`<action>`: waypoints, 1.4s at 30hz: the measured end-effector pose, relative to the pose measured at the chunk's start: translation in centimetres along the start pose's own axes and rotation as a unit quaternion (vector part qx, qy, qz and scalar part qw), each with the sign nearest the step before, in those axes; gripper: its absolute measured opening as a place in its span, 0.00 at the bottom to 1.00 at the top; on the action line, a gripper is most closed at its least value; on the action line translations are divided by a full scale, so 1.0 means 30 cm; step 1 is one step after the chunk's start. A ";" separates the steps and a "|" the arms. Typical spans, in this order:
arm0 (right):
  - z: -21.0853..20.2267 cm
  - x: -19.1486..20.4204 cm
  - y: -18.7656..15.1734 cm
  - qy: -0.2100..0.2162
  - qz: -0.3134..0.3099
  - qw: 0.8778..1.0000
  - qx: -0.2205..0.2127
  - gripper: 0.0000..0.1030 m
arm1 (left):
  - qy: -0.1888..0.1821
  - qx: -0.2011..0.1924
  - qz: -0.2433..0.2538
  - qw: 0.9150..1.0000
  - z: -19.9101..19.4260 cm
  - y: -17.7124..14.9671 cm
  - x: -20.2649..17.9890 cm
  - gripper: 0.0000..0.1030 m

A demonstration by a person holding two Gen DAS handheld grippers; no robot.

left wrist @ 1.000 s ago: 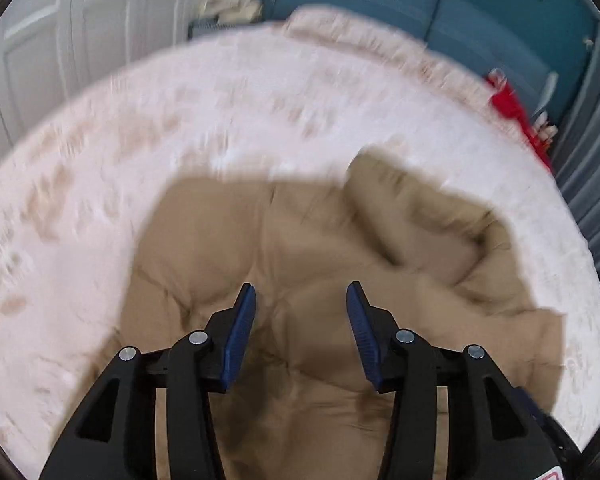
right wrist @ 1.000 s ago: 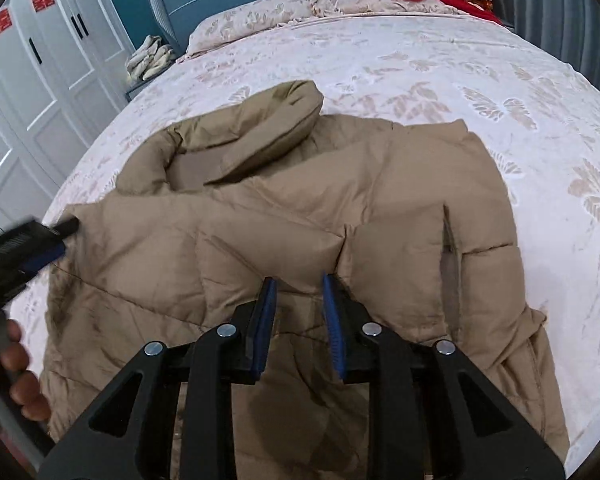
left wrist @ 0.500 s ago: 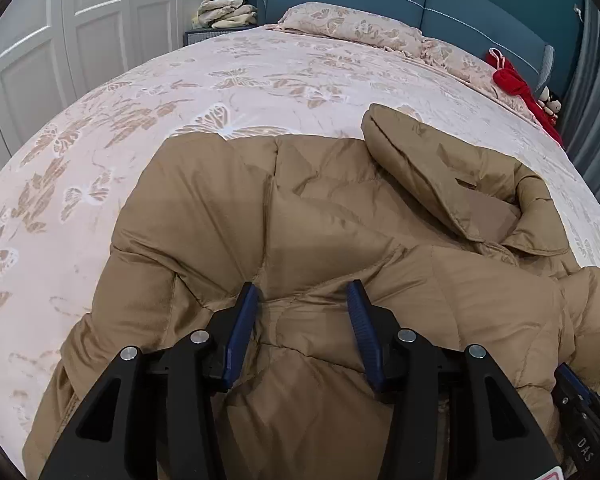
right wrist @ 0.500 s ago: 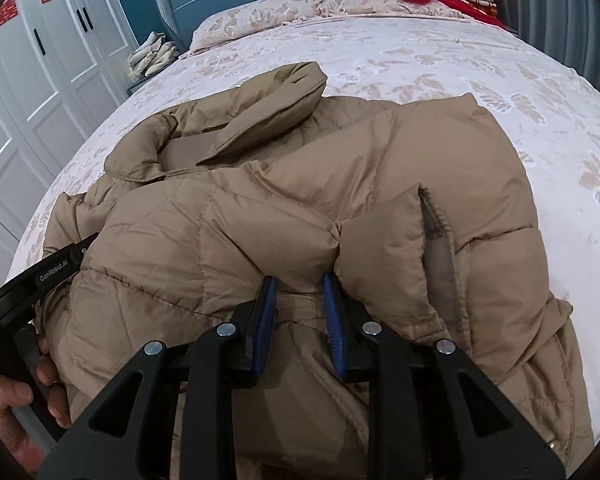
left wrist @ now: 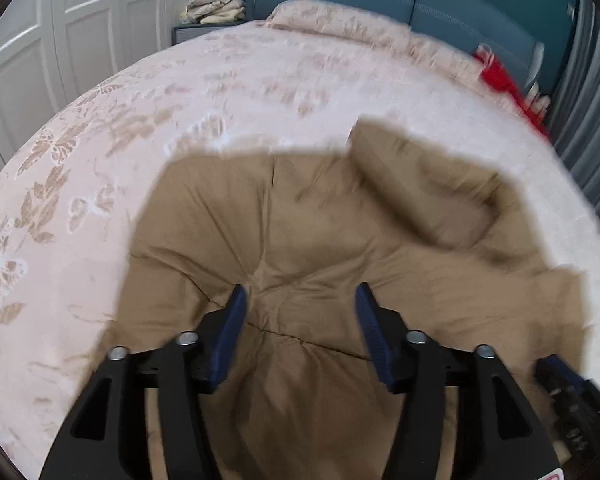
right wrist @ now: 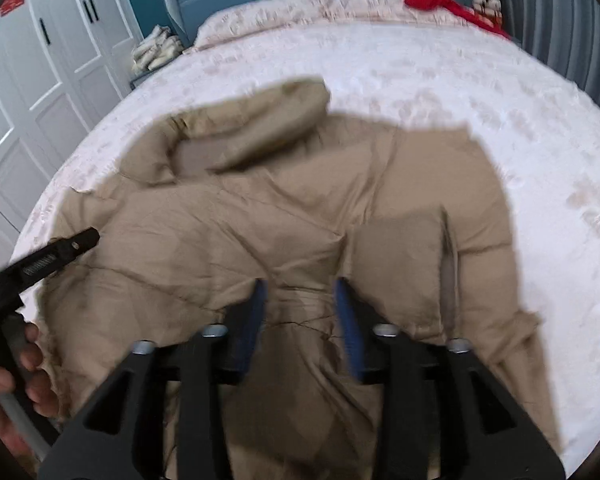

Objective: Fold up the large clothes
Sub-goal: 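Grasp the coat's side edge with the left tool while the right tool grasps nearby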

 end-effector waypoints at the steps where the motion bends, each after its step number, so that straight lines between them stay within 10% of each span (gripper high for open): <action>1: -0.045 0.006 0.035 0.005 -0.002 1.000 -0.020 0.58 | -0.011 -0.014 -0.010 1.000 -0.029 0.029 0.002 0.69; 8: -0.038 -0.028 0.219 0.086 0.124 0.988 -0.033 0.59 | -0.100 -0.007 -0.120 0.988 -0.018 0.265 -0.036 0.78; 18: 0.239 -0.073 0.234 0.091 0.231 0.968 0.028 0.57 | -0.086 0.114 -0.186 0.972 0.298 0.125 -0.091 0.77; 20: 0.282 -0.046 0.236 0.095 0.226 0.969 0.037 0.44 | -0.091 0.116 -0.188 0.971 0.324 0.114 -0.105 0.75; 22: 0.320 -0.014 0.233 0.119 0.238 0.962 0.055 0.17 | -0.104 0.115 -0.185 0.970 0.327 0.115 -0.118 0.62; 25: 0.317 0.001 0.258 0.148 0.251 0.956 0.046 0.05 | -0.142 0.119 -0.168 0.968 0.330 0.128 -0.160 0.14; 29: 0.190 0.002 0.300 0.184 0.231 0.955 -0.030 0.03 | -0.143 0.076 -0.126 0.979 0.288 0.154 -0.150 0.09; 32: 0.264 -0.041 0.186 0.116 0.194 0.974 0.016 0.02 | -0.116 0.100 -0.098 0.983 0.347 0.071 -0.130 0.09; 42: 0.272 -0.074 0.144 0.104 0.184 0.976 0.045 0.09 | -0.115 0.086 -0.093 0.985 0.323 0.033 -0.098 0.15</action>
Point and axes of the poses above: each gripper's, at about its wrist camera, not at the fingertips, and z roughly the way its jaws point, x to its left, y to its top, the point moved 6 cm from there along z, roughly the way its jaws point, and after that the axes turned 11 degrees about -x, right-handed, at the moved point
